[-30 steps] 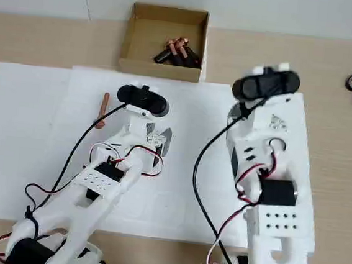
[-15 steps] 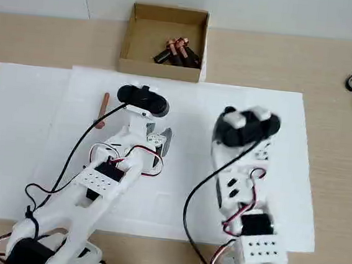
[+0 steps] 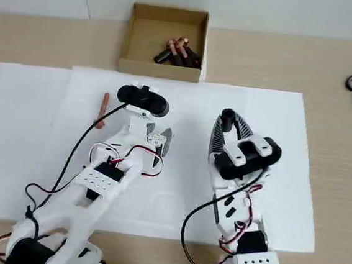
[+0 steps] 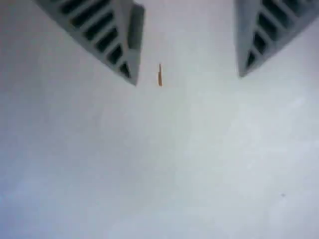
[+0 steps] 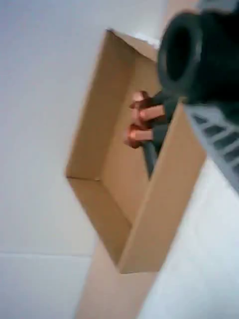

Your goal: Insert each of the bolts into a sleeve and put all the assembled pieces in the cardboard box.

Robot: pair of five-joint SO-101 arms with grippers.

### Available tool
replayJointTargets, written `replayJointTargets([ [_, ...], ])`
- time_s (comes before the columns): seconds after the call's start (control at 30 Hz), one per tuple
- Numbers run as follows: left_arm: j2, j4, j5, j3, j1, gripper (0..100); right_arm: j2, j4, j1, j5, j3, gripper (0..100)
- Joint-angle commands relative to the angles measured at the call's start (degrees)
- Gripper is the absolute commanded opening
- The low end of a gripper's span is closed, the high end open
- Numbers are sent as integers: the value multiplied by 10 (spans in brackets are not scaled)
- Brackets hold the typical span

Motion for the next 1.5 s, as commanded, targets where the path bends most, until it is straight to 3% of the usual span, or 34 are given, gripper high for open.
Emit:
replayJointTargets([
  [0.0, -4, -15, 1, -8, -4, 126, -41, -2, -16, 4, 4, 3],
  [0.17, -4, -15, 1, -8, -4, 126, -65, -2, -45, 4, 4, 3],
  [1.47, -4, -15, 1, -8, -4, 126, -64, 3, -45, 4, 4, 3],
])
